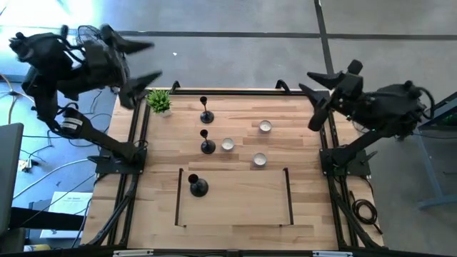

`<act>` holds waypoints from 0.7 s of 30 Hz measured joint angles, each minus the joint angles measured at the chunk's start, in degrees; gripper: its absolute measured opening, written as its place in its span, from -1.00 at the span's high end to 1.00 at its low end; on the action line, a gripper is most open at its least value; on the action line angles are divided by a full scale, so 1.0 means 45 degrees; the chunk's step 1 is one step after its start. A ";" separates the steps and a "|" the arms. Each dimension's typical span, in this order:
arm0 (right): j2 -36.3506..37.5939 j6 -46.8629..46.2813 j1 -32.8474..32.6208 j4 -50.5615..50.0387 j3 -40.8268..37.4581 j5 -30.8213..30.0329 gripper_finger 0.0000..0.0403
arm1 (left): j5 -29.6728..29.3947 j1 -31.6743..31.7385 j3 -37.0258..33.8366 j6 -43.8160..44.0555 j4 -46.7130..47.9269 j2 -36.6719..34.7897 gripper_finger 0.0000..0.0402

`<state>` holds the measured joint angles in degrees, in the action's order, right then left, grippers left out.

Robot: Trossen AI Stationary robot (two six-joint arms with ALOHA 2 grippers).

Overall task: Pick & Place candle stick holders
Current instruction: Put the red scented candle on the shelf

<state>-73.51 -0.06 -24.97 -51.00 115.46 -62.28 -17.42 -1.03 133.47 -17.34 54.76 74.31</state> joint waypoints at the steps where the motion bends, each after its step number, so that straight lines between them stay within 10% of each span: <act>1: -0.0017 -0.0231 0.0000 -0.0337 -0.0005 0.0062 0.18 | 0.0736 0.0343 0.0000 0.0342 0.0492 0.0027 -0.59; 21: -0.0171 -0.1891 0.0160 -0.2307 -0.0005 0.0998 0.18 | 0.8717 0.8212 -0.0019 0.2242 0.6169 0.2312 -0.59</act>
<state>-74.28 -8.57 -24.25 -61.38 115.44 -57.79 21.80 35.92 133.38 -7.25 82.52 84.72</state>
